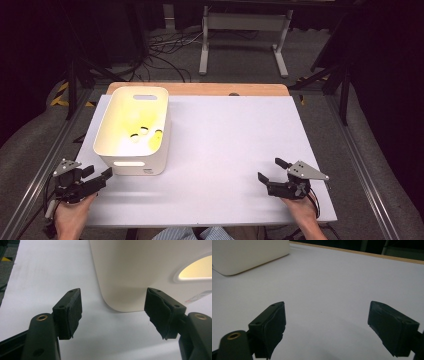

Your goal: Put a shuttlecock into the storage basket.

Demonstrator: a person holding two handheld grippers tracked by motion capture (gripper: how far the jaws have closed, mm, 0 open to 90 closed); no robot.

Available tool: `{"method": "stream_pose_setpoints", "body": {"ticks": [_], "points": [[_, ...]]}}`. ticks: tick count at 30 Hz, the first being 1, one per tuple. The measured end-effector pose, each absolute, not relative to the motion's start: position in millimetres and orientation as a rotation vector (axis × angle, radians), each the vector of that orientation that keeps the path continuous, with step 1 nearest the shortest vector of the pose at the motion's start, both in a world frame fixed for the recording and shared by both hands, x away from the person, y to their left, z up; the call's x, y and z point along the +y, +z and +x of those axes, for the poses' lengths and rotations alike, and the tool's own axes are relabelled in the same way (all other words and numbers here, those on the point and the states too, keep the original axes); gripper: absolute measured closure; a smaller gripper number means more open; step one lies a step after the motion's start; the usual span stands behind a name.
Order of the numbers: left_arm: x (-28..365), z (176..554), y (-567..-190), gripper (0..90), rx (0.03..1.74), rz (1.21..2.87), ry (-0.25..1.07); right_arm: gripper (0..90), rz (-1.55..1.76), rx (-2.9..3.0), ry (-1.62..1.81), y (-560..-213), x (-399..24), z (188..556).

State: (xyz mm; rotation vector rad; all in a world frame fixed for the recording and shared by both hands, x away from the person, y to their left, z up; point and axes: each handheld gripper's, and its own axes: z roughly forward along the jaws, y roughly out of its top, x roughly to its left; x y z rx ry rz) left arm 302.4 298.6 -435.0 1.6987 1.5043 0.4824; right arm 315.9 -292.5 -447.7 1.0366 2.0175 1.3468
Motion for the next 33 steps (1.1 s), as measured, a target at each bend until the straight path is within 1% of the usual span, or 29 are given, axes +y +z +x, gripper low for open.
{"method": "stream_pose_setpoints", "body": {"ticks": [6,20,24,33], "points": [[297.1,302.1,-438.6,28.3,1.482,1.704,0.514,15.2,1.033,2.016,1.347,-447.7,-292.9,315.8],[298.2,299.6,-443.8,27.1,1.427,1.675,0.545,15.1,1.051,2.004,1.358,-446.5,-295.2,311.6],[299.4,295.8,-443.4,25.6,1.413,1.644,0.575,15.1,1.044,2.011,1.361,-446.9,-294.8,312.1],[297.0,296.3,-443.6,24.9,1.385,1.657,0.573,15.1,1.042,2.017,1.359,-447.3,-294.2,312.6]]}}
